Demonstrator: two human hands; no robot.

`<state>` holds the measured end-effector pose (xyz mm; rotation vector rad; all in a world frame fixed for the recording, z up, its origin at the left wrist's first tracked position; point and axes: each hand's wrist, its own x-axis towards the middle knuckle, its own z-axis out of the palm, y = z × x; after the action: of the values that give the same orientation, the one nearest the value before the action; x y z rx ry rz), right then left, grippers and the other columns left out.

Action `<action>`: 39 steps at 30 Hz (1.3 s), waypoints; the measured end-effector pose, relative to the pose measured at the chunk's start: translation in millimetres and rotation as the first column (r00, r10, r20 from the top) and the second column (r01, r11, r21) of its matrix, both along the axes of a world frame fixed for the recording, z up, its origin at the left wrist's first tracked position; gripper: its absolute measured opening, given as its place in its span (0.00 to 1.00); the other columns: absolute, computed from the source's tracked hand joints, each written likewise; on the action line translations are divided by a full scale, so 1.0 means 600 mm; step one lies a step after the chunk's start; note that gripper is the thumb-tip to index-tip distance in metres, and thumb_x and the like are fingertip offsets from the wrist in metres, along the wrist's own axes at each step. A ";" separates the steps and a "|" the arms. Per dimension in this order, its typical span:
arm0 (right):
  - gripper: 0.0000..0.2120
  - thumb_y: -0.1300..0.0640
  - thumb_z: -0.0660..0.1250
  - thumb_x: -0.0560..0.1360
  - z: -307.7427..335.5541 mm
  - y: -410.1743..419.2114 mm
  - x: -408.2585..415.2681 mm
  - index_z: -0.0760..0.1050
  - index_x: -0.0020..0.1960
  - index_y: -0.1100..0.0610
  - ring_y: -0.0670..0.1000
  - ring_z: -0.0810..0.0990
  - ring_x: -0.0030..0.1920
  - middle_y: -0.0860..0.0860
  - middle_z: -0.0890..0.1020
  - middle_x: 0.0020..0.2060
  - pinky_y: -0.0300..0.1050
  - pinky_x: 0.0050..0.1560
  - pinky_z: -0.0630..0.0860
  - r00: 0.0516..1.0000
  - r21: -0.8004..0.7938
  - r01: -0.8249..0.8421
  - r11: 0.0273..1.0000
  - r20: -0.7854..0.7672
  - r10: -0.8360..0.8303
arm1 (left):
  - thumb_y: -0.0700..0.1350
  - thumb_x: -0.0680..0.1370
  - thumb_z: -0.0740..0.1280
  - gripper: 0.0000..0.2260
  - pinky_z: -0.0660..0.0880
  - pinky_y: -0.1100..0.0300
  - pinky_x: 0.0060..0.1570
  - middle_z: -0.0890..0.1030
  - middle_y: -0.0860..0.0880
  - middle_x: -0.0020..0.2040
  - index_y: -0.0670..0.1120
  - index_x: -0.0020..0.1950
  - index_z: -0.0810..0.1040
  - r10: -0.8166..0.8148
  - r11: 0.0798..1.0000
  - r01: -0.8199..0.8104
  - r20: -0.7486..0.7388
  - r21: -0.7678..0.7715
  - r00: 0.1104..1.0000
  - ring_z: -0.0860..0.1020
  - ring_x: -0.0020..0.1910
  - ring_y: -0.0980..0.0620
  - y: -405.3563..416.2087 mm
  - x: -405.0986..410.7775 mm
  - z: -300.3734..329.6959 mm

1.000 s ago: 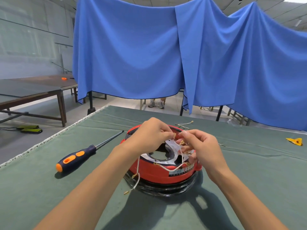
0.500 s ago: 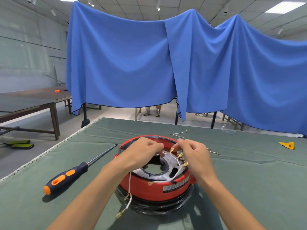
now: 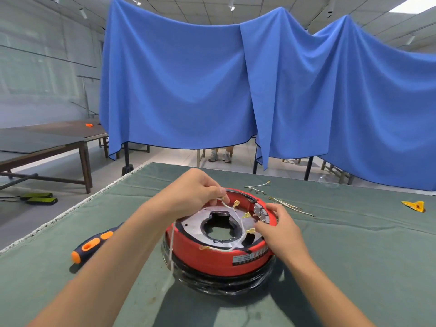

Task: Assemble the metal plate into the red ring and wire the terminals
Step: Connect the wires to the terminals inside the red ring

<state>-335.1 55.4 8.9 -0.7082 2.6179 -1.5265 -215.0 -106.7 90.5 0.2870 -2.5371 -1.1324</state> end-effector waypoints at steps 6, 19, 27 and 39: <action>0.25 0.63 0.69 0.66 0.011 0.012 -0.017 0.73 0.60 0.46 0.47 0.81 0.48 0.40 0.80 0.46 0.46 0.51 0.78 0.991 0.056 -0.128 0.990 0.054 0.125 | 0.51 0.77 0.67 0.10 0.67 0.61 0.35 0.78 0.57 0.30 0.50 0.42 0.86 -0.030 0.962 0.102 0.275 -0.253 0.961 0.71 0.34 0.54 0.003 -0.033 0.051; 0.28 0.60 0.76 0.65 0.037 0.052 -0.034 0.73 0.62 0.45 0.48 0.81 0.52 0.48 0.79 0.57 0.51 0.54 0.79 0.906 0.134 -0.420 0.898 0.127 0.404 | 0.48 0.74 0.71 0.08 0.72 0.64 0.31 0.79 0.51 0.30 0.44 0.40 0.84 -0.037 0.969 0.139 0.435 -0.205 0.899 0.73 0.29 0.54 0.019 -0.114 -0.053; 0.29 0.59 0.77 0.66 0.036 0.054 -0.035 0.73 0.64 0.47 0.48 0.81 0.52 0.48 0.81 0.54 0.49 0.54 0.80 0.900 0.111 -0.431 0.896 0.126 0.417 | 0.42 0.74 0.67 0.07 0.76 0.57 0.45 0.80 0.53 0.36 0.44 0.45 0.85 -0.004 0.928 0.109 0.285 -0.356 0.959 0.78 0.39 0.53 0.031 -0.103 -0.080; 0.24 0.55 0.75 0.66 0.029 0.050 -0.032 0.72 0.59 0.41 0.44 0.80 0.50 0.44 0.79 0.54 0.45 0.49 0.80 0.918 0.120 -0.395 0.911 0.087 0.386 | 0.44 0.75 0.67 0.06 0.70 0.60 0.42 0.82 0.53 0.49 0.51 0.49 0.83 0.069 0.743 0.044 0.141 -0.668 0.988 0.77 0.48 0.52 0.040 -0.078 -0.096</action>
<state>-354.3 85.7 26.4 -1.0734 2.3195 -1.2227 -262.1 -82.4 32.9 0.2017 -2.8712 -0.1201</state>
